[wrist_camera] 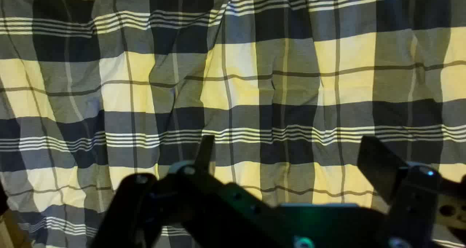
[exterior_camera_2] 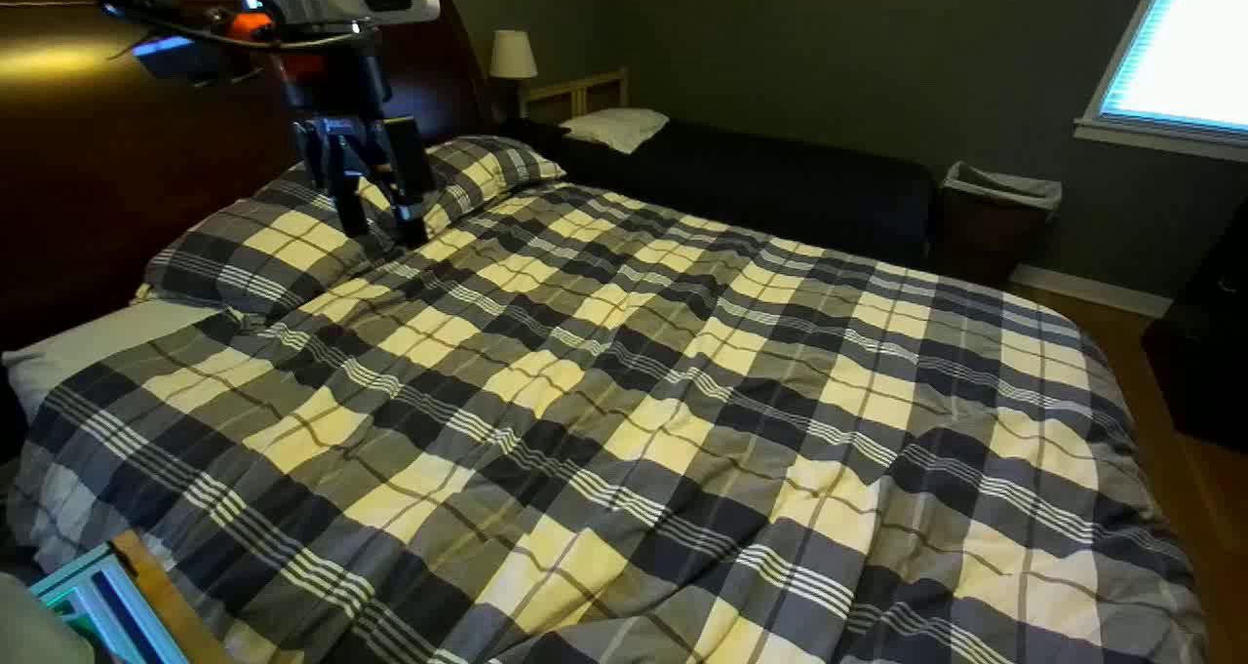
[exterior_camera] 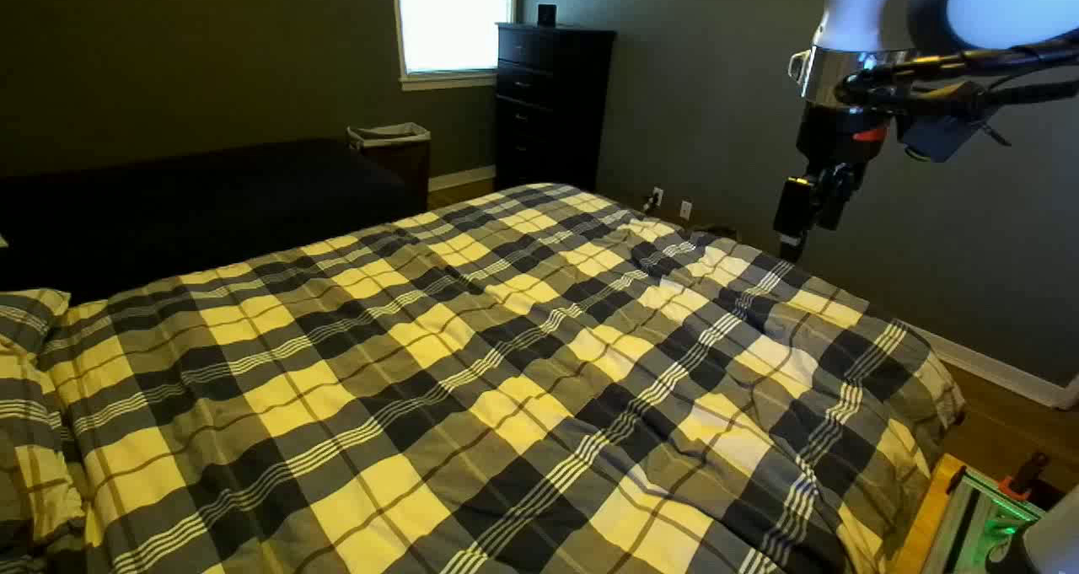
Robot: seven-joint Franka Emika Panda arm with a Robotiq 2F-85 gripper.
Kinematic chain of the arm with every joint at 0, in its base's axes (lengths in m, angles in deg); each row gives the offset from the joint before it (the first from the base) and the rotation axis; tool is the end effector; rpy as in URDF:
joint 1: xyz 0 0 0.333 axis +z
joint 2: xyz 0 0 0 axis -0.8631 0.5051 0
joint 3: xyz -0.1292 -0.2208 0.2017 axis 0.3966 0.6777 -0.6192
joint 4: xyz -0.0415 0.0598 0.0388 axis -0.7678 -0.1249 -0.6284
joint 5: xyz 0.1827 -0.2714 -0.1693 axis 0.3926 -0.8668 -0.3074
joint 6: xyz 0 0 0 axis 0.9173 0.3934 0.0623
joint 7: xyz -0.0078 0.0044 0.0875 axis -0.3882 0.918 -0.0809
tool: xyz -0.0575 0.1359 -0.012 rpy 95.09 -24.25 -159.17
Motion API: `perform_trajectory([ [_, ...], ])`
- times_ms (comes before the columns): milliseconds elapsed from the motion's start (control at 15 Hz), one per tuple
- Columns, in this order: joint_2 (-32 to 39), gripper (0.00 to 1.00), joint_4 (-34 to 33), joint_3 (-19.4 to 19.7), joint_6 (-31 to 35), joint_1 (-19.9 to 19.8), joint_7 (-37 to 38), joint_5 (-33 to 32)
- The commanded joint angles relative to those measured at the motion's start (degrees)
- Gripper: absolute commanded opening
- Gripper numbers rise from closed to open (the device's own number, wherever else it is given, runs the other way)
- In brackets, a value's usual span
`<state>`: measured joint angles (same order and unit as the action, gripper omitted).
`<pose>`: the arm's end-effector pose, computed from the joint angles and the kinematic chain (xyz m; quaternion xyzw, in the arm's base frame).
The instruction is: Pull up the covers on the bottom left corner of the bed.
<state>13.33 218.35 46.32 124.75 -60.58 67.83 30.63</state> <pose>0.3141 0.0203 0.4831 0.9952 0.0019 -0.0088 0.0970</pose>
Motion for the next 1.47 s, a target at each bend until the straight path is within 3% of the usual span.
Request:
perform_trajectory([
  [0, 0.11, 1.00, -0.14, 0.70, -0.20, 0.90, 0.45, -0.43],
  [400, 0.75, 1.00, -0.17, 0.88, 0.16, 0.46, 1.02, -0.39],
  [800, 7.04, 1.00, -1.42, 6.41, 1.57, -4.88, 4.63, 0.15],
  [1400, 17.28, 1.00, -0.81, 15.88, 15.95, -14.95, 11.15, 0.21],
])
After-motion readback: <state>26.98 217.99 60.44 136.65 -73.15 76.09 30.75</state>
